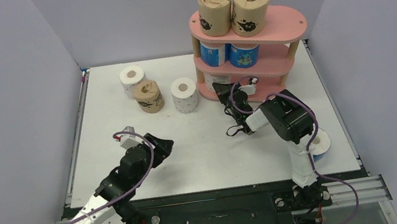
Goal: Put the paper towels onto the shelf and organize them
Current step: Move the paper towel to the shelf.
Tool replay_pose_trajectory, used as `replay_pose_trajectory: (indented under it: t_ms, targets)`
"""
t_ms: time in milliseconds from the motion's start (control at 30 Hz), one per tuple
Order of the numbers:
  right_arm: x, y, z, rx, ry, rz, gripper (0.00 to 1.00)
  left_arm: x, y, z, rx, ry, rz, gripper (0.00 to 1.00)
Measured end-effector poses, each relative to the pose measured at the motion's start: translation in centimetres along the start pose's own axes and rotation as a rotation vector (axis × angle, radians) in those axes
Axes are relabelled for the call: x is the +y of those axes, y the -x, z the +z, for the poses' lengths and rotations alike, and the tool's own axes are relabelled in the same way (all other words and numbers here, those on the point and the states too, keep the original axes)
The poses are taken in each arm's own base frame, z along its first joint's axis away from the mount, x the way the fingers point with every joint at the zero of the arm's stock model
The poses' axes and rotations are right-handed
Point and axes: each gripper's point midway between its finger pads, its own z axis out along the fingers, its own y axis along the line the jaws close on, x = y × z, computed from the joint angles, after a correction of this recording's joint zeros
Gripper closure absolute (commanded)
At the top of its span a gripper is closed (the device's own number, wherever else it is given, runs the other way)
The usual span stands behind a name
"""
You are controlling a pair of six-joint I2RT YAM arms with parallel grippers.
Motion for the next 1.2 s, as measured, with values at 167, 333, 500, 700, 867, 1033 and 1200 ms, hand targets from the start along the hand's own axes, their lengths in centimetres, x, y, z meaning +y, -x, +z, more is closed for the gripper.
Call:
replay_pose_trajectory:
  t_ms: [167,333,500,700,867,1033,1200]
  targets:
    - [0.3,0.0,0.4,0.0,0.0,0.0,1.0,0.0,0.0,0.0,0.0,0.0,0.0,0.34]
    - [0.2,0.1,0.5,0.002,-0.003,-0.001,1.0,0.0,0.0,0.0,0.001,0.001,0.001,0.34]
    - [-0.7,0.0,-0.6,0.016,-0.02,-0.018,1.0,0.0,0.0,0.0,0.0,0.0,0.0,0.34]
    - [-2.4,-0.3,-6.3,0.08,-0.061,-0.076,0.74,0.0,0.2,-0.1,-0.008,-0.002,0.003,0.29]
    - [-0.4,-2.3,-11.9,0.179,-0.018,-0.203,0.51,0.0,0.9,-0.1,-0.032,0.013,0.034,0.06]
    - [4.9,-5.4,-17.8,0.266,0.09,-0.47,0.4,-1.3,2.5,0.0,-0.073,0.027,0.058,0.03]
    - [6.5,-5.4,-21.8,0.268,0.066,-0.697,0.35,-1.2,3.8,0.7,-0.123,0.075,0.067,0.04]
